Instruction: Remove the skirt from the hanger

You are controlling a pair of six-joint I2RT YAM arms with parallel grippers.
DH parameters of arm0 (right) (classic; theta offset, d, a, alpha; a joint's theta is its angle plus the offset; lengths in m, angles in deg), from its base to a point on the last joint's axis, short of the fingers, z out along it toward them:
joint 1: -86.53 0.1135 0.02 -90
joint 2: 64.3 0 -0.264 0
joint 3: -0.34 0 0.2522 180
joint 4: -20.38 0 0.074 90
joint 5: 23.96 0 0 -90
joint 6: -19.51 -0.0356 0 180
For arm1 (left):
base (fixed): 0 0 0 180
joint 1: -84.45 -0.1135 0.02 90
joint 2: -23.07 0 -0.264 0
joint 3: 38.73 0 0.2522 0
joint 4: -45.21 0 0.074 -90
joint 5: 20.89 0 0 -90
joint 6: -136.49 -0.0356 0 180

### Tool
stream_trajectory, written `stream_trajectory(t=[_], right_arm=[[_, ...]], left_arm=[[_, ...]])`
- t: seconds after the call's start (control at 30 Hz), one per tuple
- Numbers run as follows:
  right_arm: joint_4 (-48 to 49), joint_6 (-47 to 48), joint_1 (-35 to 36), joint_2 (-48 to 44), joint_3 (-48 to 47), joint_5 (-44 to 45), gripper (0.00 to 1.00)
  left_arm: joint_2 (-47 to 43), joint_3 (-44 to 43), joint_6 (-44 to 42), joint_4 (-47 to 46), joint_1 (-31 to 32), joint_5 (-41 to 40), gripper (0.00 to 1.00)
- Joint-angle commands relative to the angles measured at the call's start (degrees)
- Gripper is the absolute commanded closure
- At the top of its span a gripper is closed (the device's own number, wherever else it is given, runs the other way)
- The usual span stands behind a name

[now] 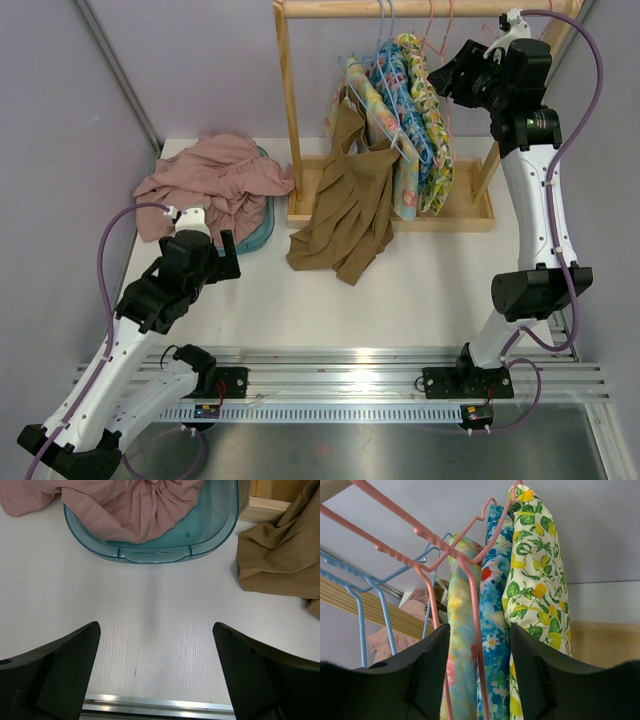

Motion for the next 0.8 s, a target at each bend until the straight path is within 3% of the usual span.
stream_trajectory(t=[0.0,0.17,0.27,0.3,0.6,0.77], right_arm=[[1.6,0.62,0.23,-0.51,0.74,1.77,0.43],[1.34,0.98,0.23,0.01,0.39,2.12,0.58],[1.34,0.98,0.23,0.45,0.48,2.21,0.82],[1.34,0.89,0.23,0.54,0.48,2.3,1.0],[-1.56,3.35,0.23,-1.3,-6.37,6.69,1.0],[-3.32,4.58,0.23,-7.09,-4.89,9.5,1.0]], left_arm=[[-0.41,0.09,0.57,-1.77,0.15,-1.17,0.01],[-0.58,0.09,0.48,-1.77,0.15,-0.99,0.01],[-0.58,0.18,0.48,-1.77,0.15,-0.99,0.01],[-0.67,0.09,0.48,-1.77,0.15,-0.99,0.01],[-1.02,-0.26,0.57,-1.33,0.15,-1.43,0.01],[-1.12,-1.92,-1.27,-2.91,0.24,-0.12,0.01]])
